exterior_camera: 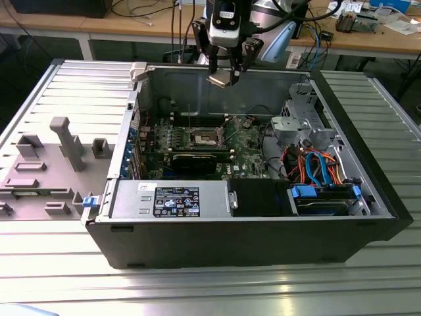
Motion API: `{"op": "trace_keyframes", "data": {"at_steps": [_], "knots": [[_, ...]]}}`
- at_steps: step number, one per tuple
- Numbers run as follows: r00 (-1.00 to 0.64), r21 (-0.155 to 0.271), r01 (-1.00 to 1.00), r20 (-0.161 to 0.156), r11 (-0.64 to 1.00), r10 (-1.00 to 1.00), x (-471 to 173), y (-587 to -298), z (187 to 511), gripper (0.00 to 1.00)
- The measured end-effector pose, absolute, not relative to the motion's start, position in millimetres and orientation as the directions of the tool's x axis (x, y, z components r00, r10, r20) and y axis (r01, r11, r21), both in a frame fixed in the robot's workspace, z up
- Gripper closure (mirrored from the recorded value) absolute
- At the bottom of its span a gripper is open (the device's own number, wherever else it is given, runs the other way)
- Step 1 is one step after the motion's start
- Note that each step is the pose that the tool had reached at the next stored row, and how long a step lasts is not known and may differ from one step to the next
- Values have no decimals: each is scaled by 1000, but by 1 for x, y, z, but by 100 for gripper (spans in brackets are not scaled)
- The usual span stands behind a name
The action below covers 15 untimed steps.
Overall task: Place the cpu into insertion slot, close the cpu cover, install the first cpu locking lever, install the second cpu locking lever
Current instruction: 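Place the cpu into insertion slot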
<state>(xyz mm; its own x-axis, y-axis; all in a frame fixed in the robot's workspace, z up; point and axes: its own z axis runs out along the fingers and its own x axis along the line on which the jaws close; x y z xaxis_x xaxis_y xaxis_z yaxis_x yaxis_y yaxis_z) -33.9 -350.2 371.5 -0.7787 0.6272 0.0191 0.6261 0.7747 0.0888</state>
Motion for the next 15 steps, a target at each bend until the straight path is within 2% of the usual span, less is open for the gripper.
{"op": "trace_keyframes", "data": {"at_steps": [15], "knots": [[-668,89,742,19,665,743,-34,-350,371,45]]}}
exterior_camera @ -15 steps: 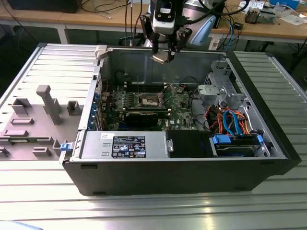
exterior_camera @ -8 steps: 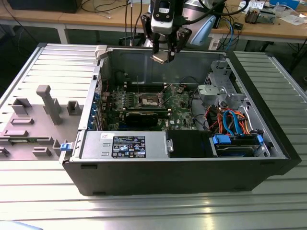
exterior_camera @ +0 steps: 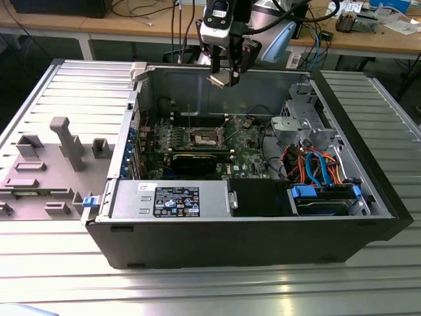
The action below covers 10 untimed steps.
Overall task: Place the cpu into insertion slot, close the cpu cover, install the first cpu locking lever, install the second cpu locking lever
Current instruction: 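Place the cpu into insertion slot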
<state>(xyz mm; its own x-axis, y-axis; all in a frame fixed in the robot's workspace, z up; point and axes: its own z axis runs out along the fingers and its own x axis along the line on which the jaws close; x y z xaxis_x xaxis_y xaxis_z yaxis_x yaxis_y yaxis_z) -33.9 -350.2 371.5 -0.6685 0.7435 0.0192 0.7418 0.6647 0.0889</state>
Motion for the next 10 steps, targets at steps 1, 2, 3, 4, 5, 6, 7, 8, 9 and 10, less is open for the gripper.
{"op": "trace_keyframes", "data": {"at_steps": [1,2,3,4,5,6,7,8,9,10], "knots": [[-658,89,751,19,654,753,-34,-350,371,45],[-643,89,764,19,639,766,-34,-350,371,45],[-635,89,771,19,631,773,-34,-350,371,45],[-625,89,779,19,621,781,-34,-350,371,45],[-616,89,785,19,613,787,-34,-350,371,45],[-608,89,792,19,604,794,-34,-350,371,45],[-600,89,798,19,596,800,-34,-350,371,45],[-593,89,803,19,589,805,-34,-350,371,45],[-589,89,806,19,586,808,-34,-350,371,45],[-585,89,808,19,582,810,-34,-350,371,45]]}}
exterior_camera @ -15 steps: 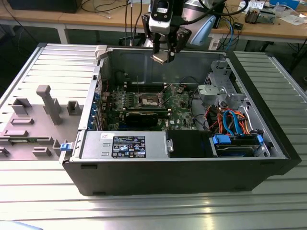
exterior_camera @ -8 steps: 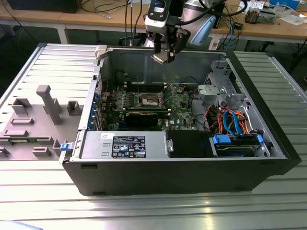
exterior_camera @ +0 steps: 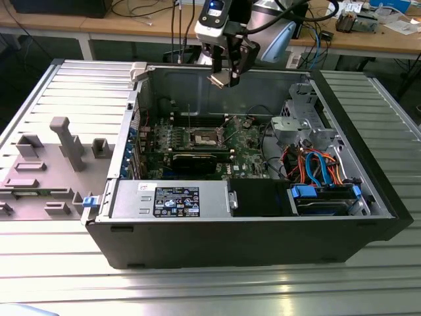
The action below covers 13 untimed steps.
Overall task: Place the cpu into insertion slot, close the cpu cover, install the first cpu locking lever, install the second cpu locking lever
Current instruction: 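Place the cpu into insertion slot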
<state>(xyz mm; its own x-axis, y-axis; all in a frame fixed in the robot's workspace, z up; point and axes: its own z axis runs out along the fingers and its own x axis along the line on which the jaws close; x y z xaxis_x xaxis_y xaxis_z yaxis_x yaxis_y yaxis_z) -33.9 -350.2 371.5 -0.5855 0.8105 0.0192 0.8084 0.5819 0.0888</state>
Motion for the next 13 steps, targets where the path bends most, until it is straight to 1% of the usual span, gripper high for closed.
{"op": "trace_keyframes", "data": {"at_steps": [10,13], "knots": [[-566,89,822,19,563,824,-34,-350,372,45],[-403,89,912,19,400,915,-34,-350,371,45]]}}
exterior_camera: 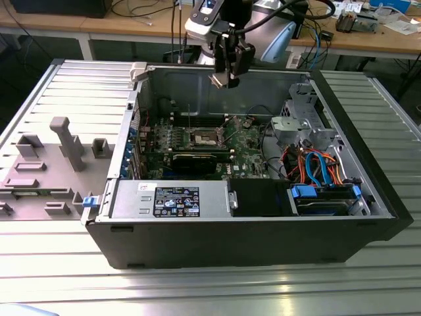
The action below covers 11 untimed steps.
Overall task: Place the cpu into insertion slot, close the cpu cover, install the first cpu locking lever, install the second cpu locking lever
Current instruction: 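Place the cpu into insertion slot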
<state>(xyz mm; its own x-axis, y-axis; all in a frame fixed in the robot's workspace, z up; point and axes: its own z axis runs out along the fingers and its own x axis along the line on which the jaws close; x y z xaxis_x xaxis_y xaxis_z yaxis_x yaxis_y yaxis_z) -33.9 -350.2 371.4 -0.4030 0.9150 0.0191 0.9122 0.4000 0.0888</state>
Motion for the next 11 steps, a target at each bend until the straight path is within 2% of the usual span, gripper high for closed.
{"op": "trace_keyframes", "data": {"at_steps": [11], "knots": [[-347,89,935,19,344,938,-40,-350,370,45]]}}
